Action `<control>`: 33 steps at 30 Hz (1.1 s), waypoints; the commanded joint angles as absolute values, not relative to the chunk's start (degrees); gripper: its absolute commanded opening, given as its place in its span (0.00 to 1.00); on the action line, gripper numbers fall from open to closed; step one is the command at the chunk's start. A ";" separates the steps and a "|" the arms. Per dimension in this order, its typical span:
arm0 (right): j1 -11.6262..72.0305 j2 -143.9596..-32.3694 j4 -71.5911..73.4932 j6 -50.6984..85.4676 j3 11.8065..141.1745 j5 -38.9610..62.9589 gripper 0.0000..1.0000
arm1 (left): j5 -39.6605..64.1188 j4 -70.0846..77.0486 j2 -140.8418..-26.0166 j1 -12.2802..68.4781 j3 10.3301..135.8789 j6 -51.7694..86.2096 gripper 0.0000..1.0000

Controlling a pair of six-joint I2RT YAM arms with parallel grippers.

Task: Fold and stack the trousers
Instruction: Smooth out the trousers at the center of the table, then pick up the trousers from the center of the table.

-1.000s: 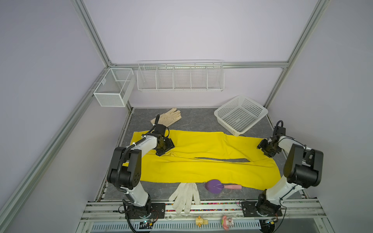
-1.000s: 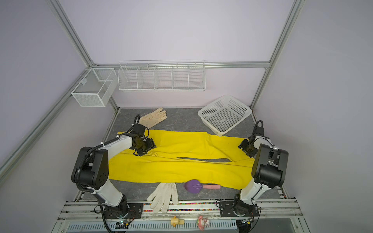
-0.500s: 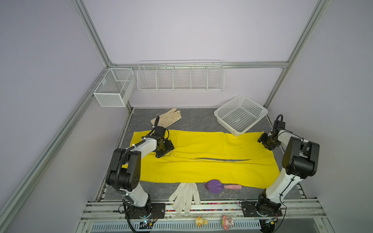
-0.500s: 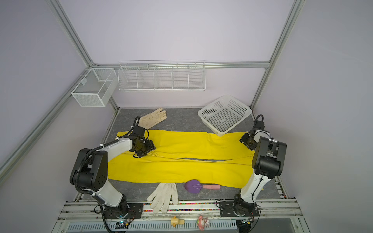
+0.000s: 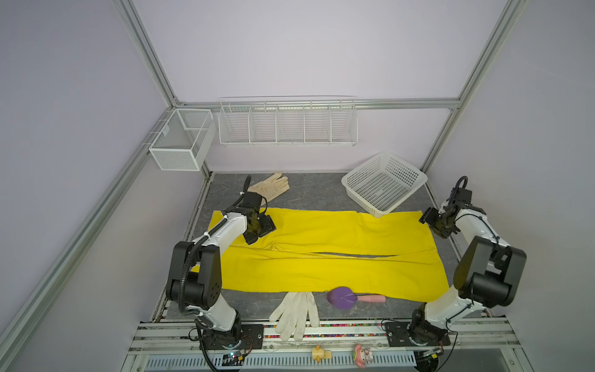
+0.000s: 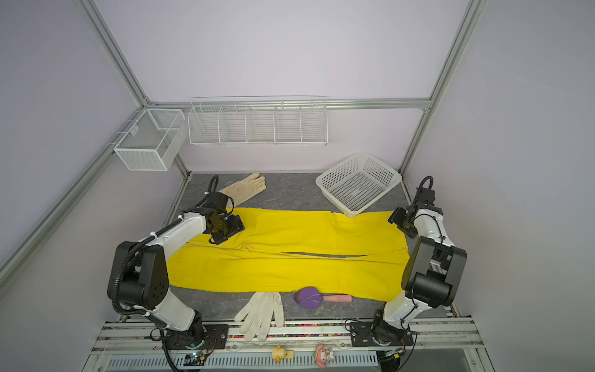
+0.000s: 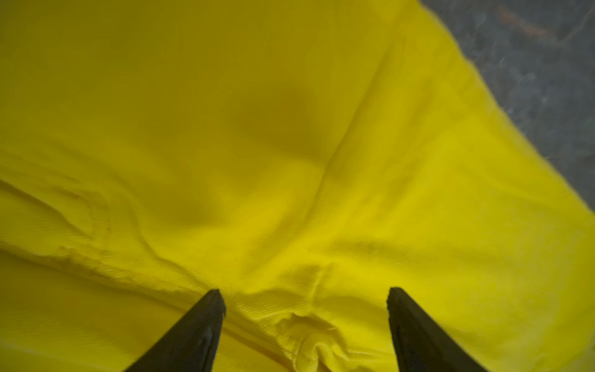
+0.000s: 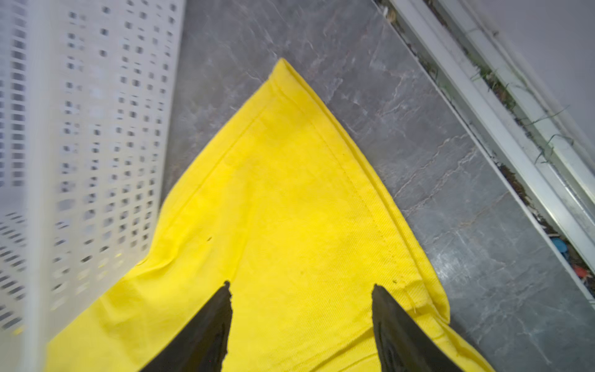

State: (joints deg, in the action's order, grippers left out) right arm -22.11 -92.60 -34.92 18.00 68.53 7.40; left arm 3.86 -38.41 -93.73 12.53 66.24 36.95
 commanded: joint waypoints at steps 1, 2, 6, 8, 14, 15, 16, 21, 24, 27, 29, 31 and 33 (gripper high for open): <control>-22.27 -89.91 -37.71 18.94 69.18 11.44 0.73 | -2.03 -41.37 -96.16 10.65 71.14 40.47 0.82; -22.24 -89.52 -38.03 19.75 69.17 12.17 0.73 | -3.83 -41.91 -97.38 10.32 72.96 41.62 0.83; -22.08 -88.30 -37.99 21.29 68.44 14.20 0.74 | -9.65 -45.92 -103.97 9.42 81.59 46.74 0.84; -21.93 -88.11 -38.25 22.03 68.44 14.73 0.74 | -12.28 -49.06 -107.67 8.93 86.23 49.92 0.84; -21.68 -89.83 -39.07 23.63 69.71 14.85 0.74 | -16.82 -56.51 -116.88 7.56 98.01 55.77 0.85; -21.71 -90.40 -39.26 23.80 70.14 14.91 0.74 | -18.22 -57.80 -118.16 7.43 99.72 56.38 0.85; -21.67 -91.09 -39.46 24.14 70.68 14.86 0.74 | -19.55 -59.58 -119.70 7.23 101.94 57.19 0.85; -21.57 -94.71 -37.92 26.15 72.01 15.12 0.75 | -20.33 -63.07 -125.55 5.52 108.21 59.53 0.85; -20.86 -97.94 -37.33 27.52 73.76 14.76 0.75 | -19.42 -63.43 -129.06 4.53 111.58 59.50 0.85; -19.53 -101.36 -37.52 29.51 76.43 13.12 0.74 | -19.36 -65.04 -132.59 3.89 116.20 58.93 0.85; -18.56 -103.61 -37.71 30.93 78.25 11.64 0.75 | -18.85 -65.51 -134.37 3.37 117.72 58.95 0.85; -17.58 -105.50 -38.48 32.94 79.86 9.64 0.75 | -18.66 -66.36 -135.78 2.79 118.79 59.17 0.84; -16.52 -107.79 -40.67 34.44 82.36 7.84 0.75 | -18.62 -66.37 -136.61 2.40 119.28 59.30 0.82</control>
State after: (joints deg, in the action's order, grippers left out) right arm -17.72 -105.89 -38.39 30.61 79.68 11.25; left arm -18.00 -62.43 -135.44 3.03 117.40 57.36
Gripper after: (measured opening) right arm 0.747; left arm 0.828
